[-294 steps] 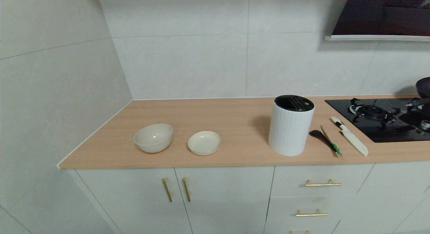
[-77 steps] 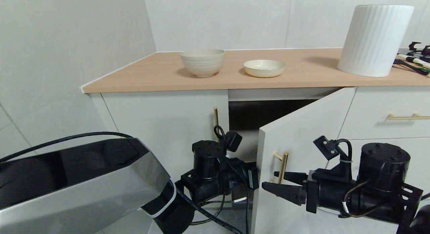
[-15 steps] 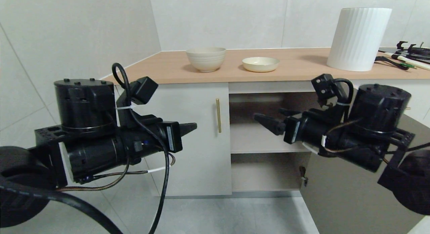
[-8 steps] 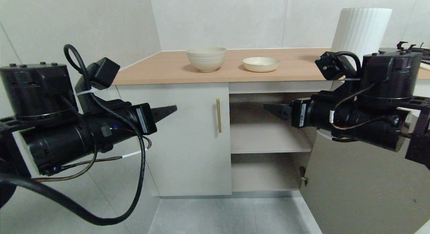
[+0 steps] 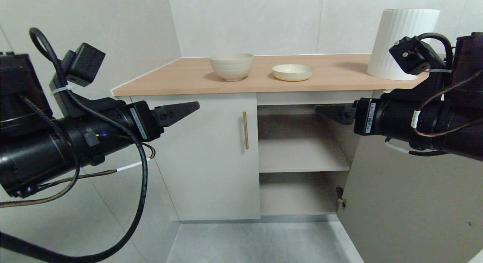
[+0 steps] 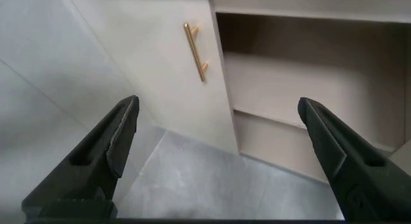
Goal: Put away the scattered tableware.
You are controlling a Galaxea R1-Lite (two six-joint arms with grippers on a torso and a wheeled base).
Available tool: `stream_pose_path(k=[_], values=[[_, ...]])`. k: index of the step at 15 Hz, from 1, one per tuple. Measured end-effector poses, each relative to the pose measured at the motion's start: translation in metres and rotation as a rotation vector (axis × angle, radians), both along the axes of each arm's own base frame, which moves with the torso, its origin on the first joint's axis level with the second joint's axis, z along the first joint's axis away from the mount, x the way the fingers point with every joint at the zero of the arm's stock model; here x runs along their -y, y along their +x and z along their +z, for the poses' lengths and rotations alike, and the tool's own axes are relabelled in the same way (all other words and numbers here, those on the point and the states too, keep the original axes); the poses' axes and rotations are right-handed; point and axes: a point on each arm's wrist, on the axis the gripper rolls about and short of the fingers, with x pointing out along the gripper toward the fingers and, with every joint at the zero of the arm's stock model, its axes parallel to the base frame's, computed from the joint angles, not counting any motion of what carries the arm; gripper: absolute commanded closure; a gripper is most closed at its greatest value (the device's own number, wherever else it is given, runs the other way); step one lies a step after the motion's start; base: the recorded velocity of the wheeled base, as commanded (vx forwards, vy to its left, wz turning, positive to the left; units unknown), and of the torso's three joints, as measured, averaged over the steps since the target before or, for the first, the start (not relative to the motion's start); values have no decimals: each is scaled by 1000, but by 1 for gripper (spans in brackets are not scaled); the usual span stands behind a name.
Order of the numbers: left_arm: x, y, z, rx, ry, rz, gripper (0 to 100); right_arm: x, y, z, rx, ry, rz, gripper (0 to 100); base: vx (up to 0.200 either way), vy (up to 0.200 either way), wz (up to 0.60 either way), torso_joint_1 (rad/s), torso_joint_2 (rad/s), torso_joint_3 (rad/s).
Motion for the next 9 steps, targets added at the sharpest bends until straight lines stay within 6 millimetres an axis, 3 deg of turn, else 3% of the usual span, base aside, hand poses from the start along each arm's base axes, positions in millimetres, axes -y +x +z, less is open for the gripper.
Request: stream_pose_path(k=[2, 9], values=[[-1, -1, 1, 4, -2, 0, 0, 0, -1, 1, 4, 5, 3, 0, 0, 0, 0, 0, 0, 0], [-4, -1, 3, 1, 0, 14, 0, -3, -8, -3, -31, -19, 30, 0, 200, 0, 0, 2, 3, 3]])
